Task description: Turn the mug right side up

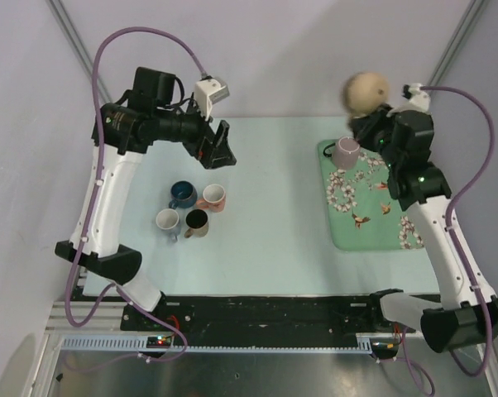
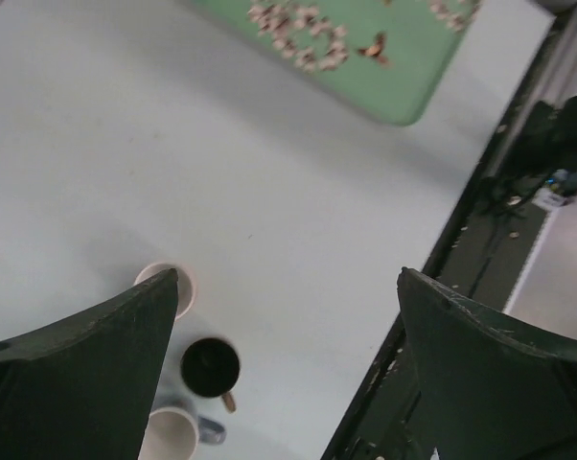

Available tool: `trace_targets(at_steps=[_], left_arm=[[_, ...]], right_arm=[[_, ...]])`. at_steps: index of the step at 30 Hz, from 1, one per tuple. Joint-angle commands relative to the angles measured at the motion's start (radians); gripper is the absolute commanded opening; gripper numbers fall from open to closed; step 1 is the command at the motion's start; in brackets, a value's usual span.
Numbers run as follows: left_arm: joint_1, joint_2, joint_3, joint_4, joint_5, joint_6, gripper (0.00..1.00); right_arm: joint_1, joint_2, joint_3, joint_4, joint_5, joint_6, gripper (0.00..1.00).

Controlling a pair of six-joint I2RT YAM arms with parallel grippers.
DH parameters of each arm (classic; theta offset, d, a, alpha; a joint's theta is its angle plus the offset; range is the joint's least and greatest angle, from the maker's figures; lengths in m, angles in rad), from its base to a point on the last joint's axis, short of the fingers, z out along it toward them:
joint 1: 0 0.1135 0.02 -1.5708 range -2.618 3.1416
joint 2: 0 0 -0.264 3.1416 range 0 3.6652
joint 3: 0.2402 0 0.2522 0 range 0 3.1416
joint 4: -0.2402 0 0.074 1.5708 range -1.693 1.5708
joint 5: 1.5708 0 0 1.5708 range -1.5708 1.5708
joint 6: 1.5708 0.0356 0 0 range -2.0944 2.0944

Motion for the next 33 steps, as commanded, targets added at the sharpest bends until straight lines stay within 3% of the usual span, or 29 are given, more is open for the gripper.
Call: trace_targets(at_steps=[1, 5, 11, 17, 23, 29, 33], left_arm=[[0.006, 0.013, 0.078, 0.009, 0.210, -0.098, 1.00], [0.004, 0.005, 0.083, 0.111, 0.304, -0.204, 1.00], [-0.001, 0.004, 0.084, 0.244, 0.328, -0.328, 1.00], [0.003, 0.010, 0.083, 0.315, 0.317, -0.394, 0.95], [0.012, 0.007, 0.120, 0.356, 0.285, -0.410, 0.83], [0.011, -0.003, 0.120, 0.391, 0.317, -0.422, 0.52], [0.012, -0.008, 0.055, 0.404, 0.344, -0.440, 0.08]], right_arm=[[0.145, -0.036, -0.064, 0.335, -0.366, 0.156, 0.00], [0.271, -0.015, -0.074, 0.561, -0.506, 0.271, 0.00], [0.376, 0.036, -0.074, 0.797, -0.590, 0.428, 0.00], [0.438, 0.069, -0.074, 0.870, -0.616, 0.505, 0.00], [0.479, 0.096, -0.073, 0.883, -0.633, 0.532, 0.00], [0.503, 0.148, -0.075, 0.923, -0.672, 0.583, 0.00], [0.511, 0.182, -0.074, 0.951, -0.697, 0.607, 0.00]])
